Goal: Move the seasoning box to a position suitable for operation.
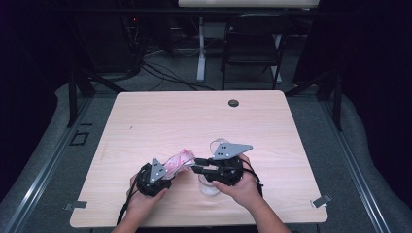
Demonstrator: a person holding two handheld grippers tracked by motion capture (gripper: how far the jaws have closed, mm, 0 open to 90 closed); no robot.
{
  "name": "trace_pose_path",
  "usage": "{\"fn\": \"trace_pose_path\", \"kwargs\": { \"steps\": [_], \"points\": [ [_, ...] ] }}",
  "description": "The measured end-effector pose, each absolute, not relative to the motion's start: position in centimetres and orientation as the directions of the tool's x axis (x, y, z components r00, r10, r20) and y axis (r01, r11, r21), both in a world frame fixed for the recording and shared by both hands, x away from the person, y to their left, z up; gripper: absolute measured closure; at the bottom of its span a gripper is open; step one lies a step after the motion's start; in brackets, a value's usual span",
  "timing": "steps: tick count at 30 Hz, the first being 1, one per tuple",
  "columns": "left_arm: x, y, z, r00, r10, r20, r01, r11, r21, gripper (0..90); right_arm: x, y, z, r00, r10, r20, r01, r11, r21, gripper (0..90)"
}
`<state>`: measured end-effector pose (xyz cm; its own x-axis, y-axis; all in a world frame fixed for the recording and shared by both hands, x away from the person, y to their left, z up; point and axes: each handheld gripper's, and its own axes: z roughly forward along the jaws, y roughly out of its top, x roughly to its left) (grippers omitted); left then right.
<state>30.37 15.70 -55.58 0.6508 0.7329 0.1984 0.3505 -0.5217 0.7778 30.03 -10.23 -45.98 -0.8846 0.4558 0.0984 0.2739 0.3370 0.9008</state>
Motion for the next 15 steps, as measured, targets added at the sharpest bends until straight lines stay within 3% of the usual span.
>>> {"fn": "trace_pose_path", "kwargs": {
  "steps": [15],
  "points": [
    [31.9,14.8,-54.1,0.636,0.717,0.285,0.283,-0.560,0.778,57.4,28.7,-12.9,-46.2,-0.833,0.551,0.046,0.265,0.325,0.908,62.0]
  ]
}}
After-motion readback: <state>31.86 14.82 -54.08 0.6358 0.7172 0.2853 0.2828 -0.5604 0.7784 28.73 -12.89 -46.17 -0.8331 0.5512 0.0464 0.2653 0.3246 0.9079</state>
